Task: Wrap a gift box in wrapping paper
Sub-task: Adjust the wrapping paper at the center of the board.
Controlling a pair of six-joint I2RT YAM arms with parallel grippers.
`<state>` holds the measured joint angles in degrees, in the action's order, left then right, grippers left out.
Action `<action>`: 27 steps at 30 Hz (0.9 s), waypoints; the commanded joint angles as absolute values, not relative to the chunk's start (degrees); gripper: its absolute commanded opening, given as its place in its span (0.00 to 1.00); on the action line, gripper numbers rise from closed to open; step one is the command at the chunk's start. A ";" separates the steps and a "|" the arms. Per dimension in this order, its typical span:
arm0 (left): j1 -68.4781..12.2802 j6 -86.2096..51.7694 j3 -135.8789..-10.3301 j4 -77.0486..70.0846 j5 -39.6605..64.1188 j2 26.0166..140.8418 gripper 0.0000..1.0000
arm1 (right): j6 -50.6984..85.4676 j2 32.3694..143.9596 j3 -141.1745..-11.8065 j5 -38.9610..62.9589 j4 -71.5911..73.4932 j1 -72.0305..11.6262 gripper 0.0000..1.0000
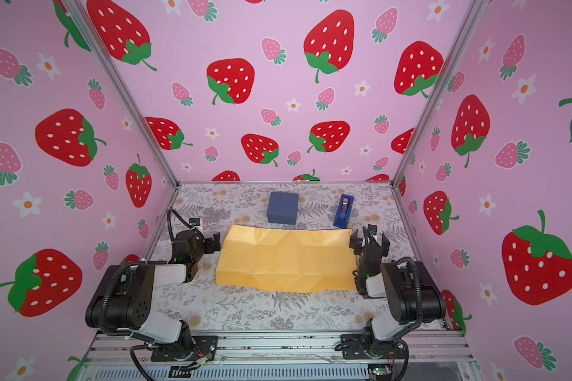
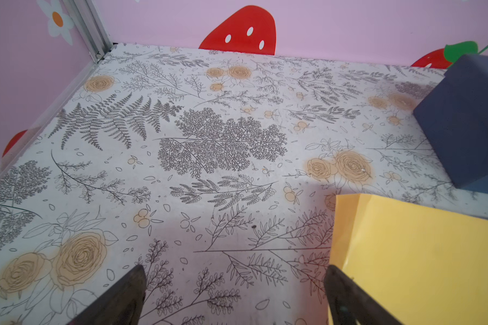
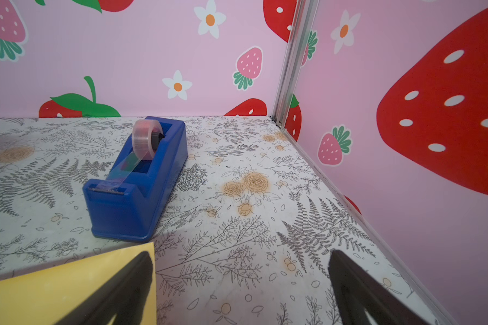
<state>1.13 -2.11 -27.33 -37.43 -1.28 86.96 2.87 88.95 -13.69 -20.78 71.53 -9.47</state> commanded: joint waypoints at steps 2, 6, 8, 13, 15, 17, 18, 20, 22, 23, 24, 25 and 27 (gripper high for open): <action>0.81 -4.42 -34.10 -25.34 -7.79 81.45 0.99 | 1.83 82.59 -17.70 -22.54 61.48 -10.63 1.00; 0.10 -10.79 -42.62 -9.63 -13.98 77.31 0.99 | 4.96 78.00 -22.90 -21.46 47.28 -10.83 1.00; -0.86 -13.95 -47.30 -2.50 -12.22 75.69 0.99 | 7.34 76.65 -26.31 -18.36 40.34 -10.92 1.00; -6.39 -19.27 -55.73 6.58 -3.80 76.93 0.98 | 16.00 76.17 -35.57 -6.76 25.87 -10.95 0.98; -8.75 -19.62 -60.32 12.42 -2.20 79.85 0.98 | 19.06 77.46 -39.32 -2.01 20.14 -10.92 0.98; -9.98 -18.64 -64.99 20.00 0.02 83.37 0.98 | 21.09 79.63 -43.64 1.44 13.90 -10.82 0.97; -10.19 -18.60 -67.31 24.32 0.49 85.15 0.97 | 21.48 80.70 -45.69 3.03 10.79 -10.82 0.97; -9.41 -18.44 -69.54 30.46 1.77 87.98 0.97 | 21.54 82.38 -48.07 5.05 6.80 -10.59 0.97; -7.03 -18.13 -69.81 34.36 6.72 90.41 0.96 | 21.87 83.03 -48.35 7.58 5.51 -9.36 0.97; -5.88 -18.07 -69.24 34.86 9.89 91.08 0.94 | 22.05 83.25 -48.05 9.32 5.45 -8.53 0.97; -4.64 -18.33 -67.96 34.61 12.01 91.44 0.93 | 22.38 83.56 -47.60 11.44 5.40 -7.50 0.97; -3.27 -18.52 -66.38 33.94 14.11 91.72 0.92 | 22.88 83.91 -47.34 13.14 4.90 -6.28 0.97; -0.59 -18.86 -63.91 32.81 19.44 92.90 0.91 | 23.53 84.82 -46.79 16.77 4.03 -3.78 0.96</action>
